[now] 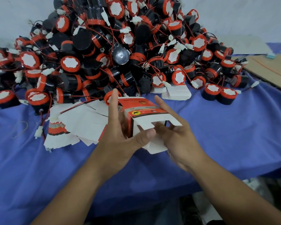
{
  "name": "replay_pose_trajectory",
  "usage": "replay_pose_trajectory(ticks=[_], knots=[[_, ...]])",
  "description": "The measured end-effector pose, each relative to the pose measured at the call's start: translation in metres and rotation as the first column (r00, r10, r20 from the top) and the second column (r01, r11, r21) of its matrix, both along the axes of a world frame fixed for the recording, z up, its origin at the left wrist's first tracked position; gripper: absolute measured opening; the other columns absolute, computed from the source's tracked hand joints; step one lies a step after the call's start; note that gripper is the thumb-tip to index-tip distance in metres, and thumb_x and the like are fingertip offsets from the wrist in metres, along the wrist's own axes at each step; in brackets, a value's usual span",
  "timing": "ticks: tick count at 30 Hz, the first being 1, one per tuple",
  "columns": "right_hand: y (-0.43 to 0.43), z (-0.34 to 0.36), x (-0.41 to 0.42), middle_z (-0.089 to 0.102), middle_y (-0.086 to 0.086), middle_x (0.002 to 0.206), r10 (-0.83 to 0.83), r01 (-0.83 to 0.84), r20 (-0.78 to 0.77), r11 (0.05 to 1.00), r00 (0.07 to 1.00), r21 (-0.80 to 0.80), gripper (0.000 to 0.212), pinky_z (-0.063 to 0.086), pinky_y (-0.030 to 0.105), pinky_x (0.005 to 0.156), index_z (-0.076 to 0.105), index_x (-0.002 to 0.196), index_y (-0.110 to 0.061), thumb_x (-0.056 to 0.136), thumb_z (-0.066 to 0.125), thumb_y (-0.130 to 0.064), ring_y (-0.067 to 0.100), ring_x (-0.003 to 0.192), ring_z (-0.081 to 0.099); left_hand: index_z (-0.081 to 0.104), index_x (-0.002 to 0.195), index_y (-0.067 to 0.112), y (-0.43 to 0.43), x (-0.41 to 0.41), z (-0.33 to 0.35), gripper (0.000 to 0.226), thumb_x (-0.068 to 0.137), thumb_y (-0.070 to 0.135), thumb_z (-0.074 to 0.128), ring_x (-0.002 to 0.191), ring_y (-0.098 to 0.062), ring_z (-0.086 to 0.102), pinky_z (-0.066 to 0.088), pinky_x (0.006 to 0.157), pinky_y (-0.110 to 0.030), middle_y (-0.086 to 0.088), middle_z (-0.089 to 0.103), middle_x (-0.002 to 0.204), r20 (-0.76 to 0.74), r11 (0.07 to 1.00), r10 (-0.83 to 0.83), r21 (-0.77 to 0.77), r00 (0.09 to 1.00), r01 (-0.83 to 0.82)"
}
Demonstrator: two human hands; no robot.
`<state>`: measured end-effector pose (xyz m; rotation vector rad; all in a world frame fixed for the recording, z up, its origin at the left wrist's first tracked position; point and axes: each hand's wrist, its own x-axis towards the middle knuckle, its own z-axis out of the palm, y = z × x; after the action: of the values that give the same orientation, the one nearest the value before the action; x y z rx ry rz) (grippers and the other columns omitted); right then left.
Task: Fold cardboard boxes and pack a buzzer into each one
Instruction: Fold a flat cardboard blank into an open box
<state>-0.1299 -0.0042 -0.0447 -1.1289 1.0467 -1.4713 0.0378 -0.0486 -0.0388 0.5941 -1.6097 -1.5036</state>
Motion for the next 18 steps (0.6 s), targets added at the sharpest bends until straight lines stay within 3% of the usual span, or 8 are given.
replay_pose_trajectory(ticks=[2, 4, 7, 10, 12, 14, 18], knots=[[0.001, 0.000, 0.000, 0.074, 0.000, 0.118, -0.032, 0.032, -0.044, 0.999, 0.999, 0.000, 0.058, 0.059, 0.044, 0.093, 0.056, 0.135, -0.048, 0.102, 0.053, -0.001, 0.025, 0.111, 0.070, 0.022, 0.148, 0.058, 0.002, 0.001, 0.003, 0.093, 0.077, 0.048, 0.081, 0.135, -0.016, 0.050, 0.048, 0.101, -0.030, 0.009, 0.049, 0.148, -0.008, 0.997, -0.077, 0.004, 0.997, 0.077], [0.004, 0.002, 0.001, 0.067, 0.003, 0.129, -0.092, 0.086, -0.160, 0.995, 0.983, -0.042, 0.057, 0.057, 0.037, 0.096, 0.053, 0.137, -0.045, 0.101, 0.053, 0.000, 0.020, 0.116, 0.067, 0.042, 0.140, 0.048, 0.003, 0.000, 0.005, 0.077, 0.074, 0.056, 0.079, 0.128, -0.024, 0.056, 0.051, 0.094, -0.041, 0.003, 0.054, 0.142, -0.024, 0.995, -0.082, 0.058, 0.996, 0.084], [0.005, 0.003, 0.001, 0.055, 0.007, 0.141, -0.157, 0.130, -0.327, 0.986, 0.932, -0.102, 0.062, 0.053, 0.033, 0.102, 0.049, 0.142, -0.037, 0.099, 0.052, 0.008, 0.015, 0.125, 0.059, 0.052, 0.127, 0.036, 0.003, -0.002, 0.008, 0.071, 0.068, 0.062, 0.080, 0.121, -0.029, 0.061, 0.055, 0.085, -0.041, -0.003, 0.058, 0.136, -0.094, 0.974, -0.083, 0.201, 0.992, 0.101], [0.006, 0.007, 0.001, 0.056, 0.008, 0.141, -0.149, 0.125, -0.289, 0.987, 0.946, -0.101, 0.061, 0.052, 0.031, 0.101, 0.049, 0.141, -0.037, 0.099, 0.053, 0.007, 0.014, 0.124, 0.060, 0.056, 0.119, 0.036, 0.002, -0.002, 0.005, 0.051, 0.074, 0.036, 0.079, 0.117, -0.028, 0.063, 0.057, 0.079, -0.039, -0.001, 0.061, 0.133, -0.116, 0.959, -0.088, 0.259, 0.989, 0.115], [0.006, 0.008, -0.002, 0.057, 0.005, 0.141, -0.165, 0.139, -0.310, 0.985, 0.936, -0.106, 0.060, 0.049, 0.038, 0.107, 0.048, 0.142, -0.038, 0.098, 0.058, 0.002, 0.014, 0.128, 0.057, 0.056, 0.119, 0.035, 0.004, -0.002, 0.004, 0.051, 0.073, 0.017, 0.071, 0.113, -0.023, 0.064, 0.057, 0.074, -0.034, 0.000, 0.062, 0.129, -0.117, 0.966, -0.101, 0.227, 0.988, 0.125], [0.006, 0.009, -0.005, 0.058, 0.001, 0.142, -0.143, 0.120, -0.293, 0.988, 0.945, -0.097, 0.063, 0.050, 0.040, 0.107, 0.047, 0.145, -0.037, 0.097, 0.062, 0.001, 0.012, 0.128, 0.058, 0.057, 0.120, 0.032, 0.005, -0.003, 0.003, 0.055, 0.071, 0.011, 0.070, 0.107, -0.022, 0.066, 0.057, 0.072, -0.033, -0.001, 0.064, 0.126, -0.142, 0.969, -0.087, 0.218, 0.986, 0.117], [0.006, 0.013, -0.007, 0.064, -0.001, 0.137, -0.003, 0.003, -0.008, 0.999, 1.000, -0.040, 0.055, 0.056, 0.041, 0.097, 0.051, 0.143, -0.032, 0.092, 0.065, -0.018, 0.016, 0.119, 0.065, 0.057, 0.124, 0.025, 0.004, -0.007, 0.007, 0.045, 0.083, 0.008, 0.063, 0.095, -0.019, 0.070, 0.056, 0.061, -0.028, -0.001, 0.067, 0.119, -0.217, 0.957, 0.012, 0.286, 0.976, 0.051]])
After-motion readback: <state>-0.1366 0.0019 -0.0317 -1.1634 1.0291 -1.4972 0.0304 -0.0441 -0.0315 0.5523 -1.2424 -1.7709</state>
